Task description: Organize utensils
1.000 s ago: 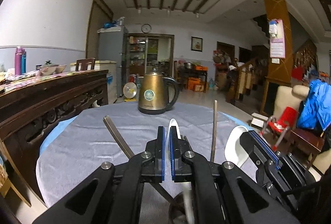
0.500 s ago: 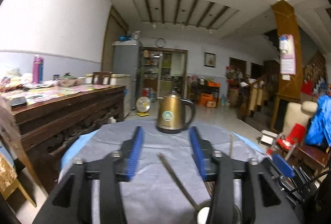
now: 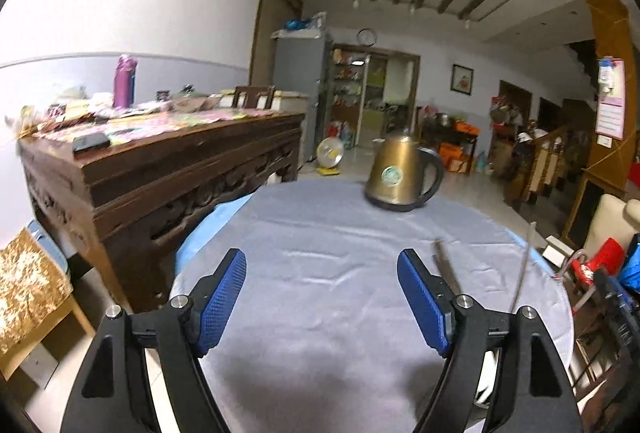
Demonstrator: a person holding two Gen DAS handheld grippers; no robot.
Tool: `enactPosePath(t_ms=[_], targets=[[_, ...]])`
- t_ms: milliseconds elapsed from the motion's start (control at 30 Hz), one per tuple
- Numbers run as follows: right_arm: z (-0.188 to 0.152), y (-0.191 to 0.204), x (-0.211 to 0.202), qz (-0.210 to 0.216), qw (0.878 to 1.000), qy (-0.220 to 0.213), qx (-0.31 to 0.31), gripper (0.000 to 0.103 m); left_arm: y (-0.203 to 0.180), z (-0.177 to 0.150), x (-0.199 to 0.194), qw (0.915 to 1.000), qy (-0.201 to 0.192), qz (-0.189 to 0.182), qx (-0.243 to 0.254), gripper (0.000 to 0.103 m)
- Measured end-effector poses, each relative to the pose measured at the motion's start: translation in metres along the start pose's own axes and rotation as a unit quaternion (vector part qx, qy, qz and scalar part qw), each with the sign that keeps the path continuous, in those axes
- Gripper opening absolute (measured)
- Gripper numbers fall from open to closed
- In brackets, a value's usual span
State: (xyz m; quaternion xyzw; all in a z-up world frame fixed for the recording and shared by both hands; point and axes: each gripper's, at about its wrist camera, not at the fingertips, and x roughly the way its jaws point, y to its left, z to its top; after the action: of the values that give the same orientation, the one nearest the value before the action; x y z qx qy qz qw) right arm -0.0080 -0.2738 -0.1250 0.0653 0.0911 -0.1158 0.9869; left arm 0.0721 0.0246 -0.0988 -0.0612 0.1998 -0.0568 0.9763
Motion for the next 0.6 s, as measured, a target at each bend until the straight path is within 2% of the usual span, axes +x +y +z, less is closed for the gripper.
enactPosePath(t_ms=[133,367,600], targets=[[0.004,-0.013,0.003,-0.007,1.0,0.012,0.021,0.051,0.013,-0.007,0.013,0.9996,0.021,0.015,-0.009,0.079],[-0.009,-0.035,0.025,-0.009,0.995,0.07,0.064,0.051,0.028,-0.029,0.044,0.9966,0.077,0.024,-0.015,0.079],[-0.029,-0.051,0.052,-0.011,0.987,0.129,0.1,0.051,0.035,-0.055,0.079,0.9896,0.138,0.037,-0.016,0.079]])
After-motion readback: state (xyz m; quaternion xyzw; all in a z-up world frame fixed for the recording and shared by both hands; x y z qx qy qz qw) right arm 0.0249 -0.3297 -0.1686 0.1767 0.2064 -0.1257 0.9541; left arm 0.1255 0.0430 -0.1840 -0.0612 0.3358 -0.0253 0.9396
